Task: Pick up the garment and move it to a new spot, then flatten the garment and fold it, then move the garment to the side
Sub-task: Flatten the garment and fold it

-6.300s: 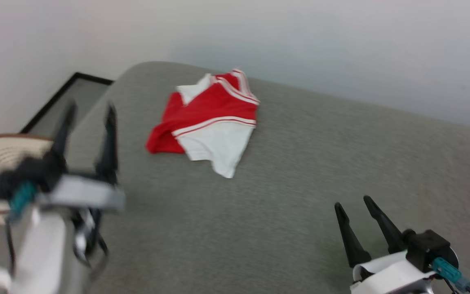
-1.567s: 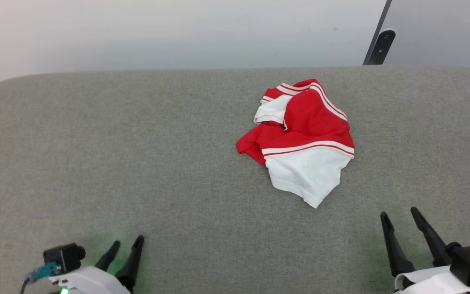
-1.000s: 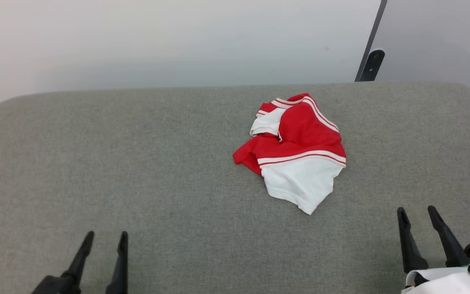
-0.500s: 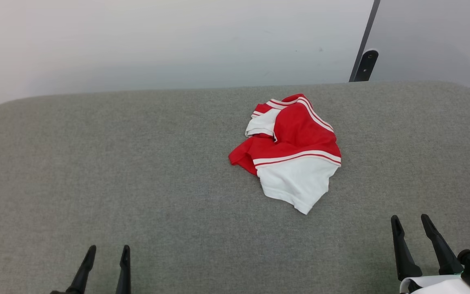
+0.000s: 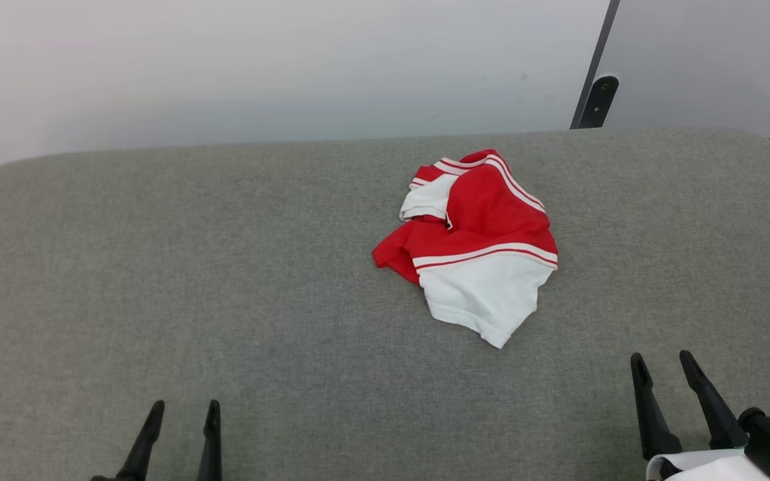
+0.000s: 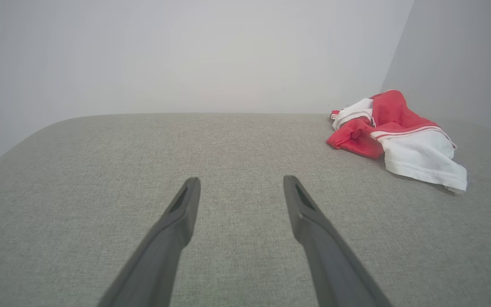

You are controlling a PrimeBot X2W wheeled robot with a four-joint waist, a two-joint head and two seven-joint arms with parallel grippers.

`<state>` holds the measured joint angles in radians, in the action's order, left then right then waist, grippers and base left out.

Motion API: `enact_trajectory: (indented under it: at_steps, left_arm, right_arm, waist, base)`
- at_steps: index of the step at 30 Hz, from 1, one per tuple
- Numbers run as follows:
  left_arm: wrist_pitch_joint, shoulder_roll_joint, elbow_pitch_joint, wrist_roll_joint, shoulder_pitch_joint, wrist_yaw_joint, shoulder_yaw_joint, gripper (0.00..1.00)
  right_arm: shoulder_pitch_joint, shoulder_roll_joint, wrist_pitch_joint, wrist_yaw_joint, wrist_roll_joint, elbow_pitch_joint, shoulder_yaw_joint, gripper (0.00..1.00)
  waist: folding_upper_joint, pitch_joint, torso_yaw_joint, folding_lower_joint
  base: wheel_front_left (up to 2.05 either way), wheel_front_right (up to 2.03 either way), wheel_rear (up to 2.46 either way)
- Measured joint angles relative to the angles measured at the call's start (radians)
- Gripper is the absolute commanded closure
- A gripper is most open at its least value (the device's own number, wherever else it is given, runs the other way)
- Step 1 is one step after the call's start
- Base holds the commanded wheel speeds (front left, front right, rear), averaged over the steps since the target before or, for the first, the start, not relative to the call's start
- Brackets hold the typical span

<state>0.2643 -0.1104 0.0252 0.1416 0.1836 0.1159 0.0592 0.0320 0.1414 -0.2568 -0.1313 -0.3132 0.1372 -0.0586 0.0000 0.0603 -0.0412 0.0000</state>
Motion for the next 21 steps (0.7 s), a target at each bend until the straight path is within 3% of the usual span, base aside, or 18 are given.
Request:
enact_trajectory:
  at_steps: [8,12,16,17,18,19,21]
  left_arm:
    - [0.0,0.019,0.003,0.003,-0.008,0.007,0.002,0.0]
    - [0.0,0.011,0.025,0.02,-0.092,0.009,-0.04,0.0]
    - [-0.037,-0.089,0.105,0.066,-0.373,0.012,-0.195,0.0]
    - [-0.037,-0.089,0.105,0.066,-0.373,0.012,-0.195,0.0]
    - [-0.081,-0.129,0.14,0.123,-0.521,0.013,-0.252,0.0]
    - [-0.081,-0.129,0.14,0.123,-0.521,0.013,-0.252,0.0]
    - [-0.147,-0.165,0.19,0.187,-0.668,0.013,-0.309,0.0]
  right_arm:
    - [-0.015,-0.008,-0.003,0.0,0.0,0.008,-0.014,0.0]
    - [-0.033,-0.016,-0.003,0.0,0.0,0.008,-0.015,0.0]
    - [-0.075,-0.029,-0.004,0.0,0.002,0.0,-0.04,0.0]
    - [-0.075,-0.029,-0.004,0.0,0.002,0.0,-0.04,0.0]
    - [-0.098,-0.036,-0.004,0.0,0.001,-0.002,-0.052,0.0]
    - [-0.098,-0.036,-0.004,0.0,0.001,-0.002,-0.052,0.0]
    - [-0.119,-0.045,-0.004,0.0,-0.002,-0.01,-0.063,0.0]
  waist:
    - [0.0,0.016,-0.009,0.0]
    - [0.0,0.036,-0.014,0.0]
    - [0.0,0.071,-0.025,0.0]
    - [0.0,0.071,-0.025,0.0]
    - [0.0,0.09,-0.036,0.0]
    - [0.0,0.09,-0.036,0.0]
    - [0.0,0.11,-0.05,0.0]
  base:
    - [0.0,0.0,0.0]
    - [0.0,0.0,0.0]
    - [0.0,0.0,0.0]
    - [0.0,0.0,0.0]
    - [0.0,0.0,0.0]
    - [0.0,0.0,0.0]
    - [0.0,0.0,0.0]
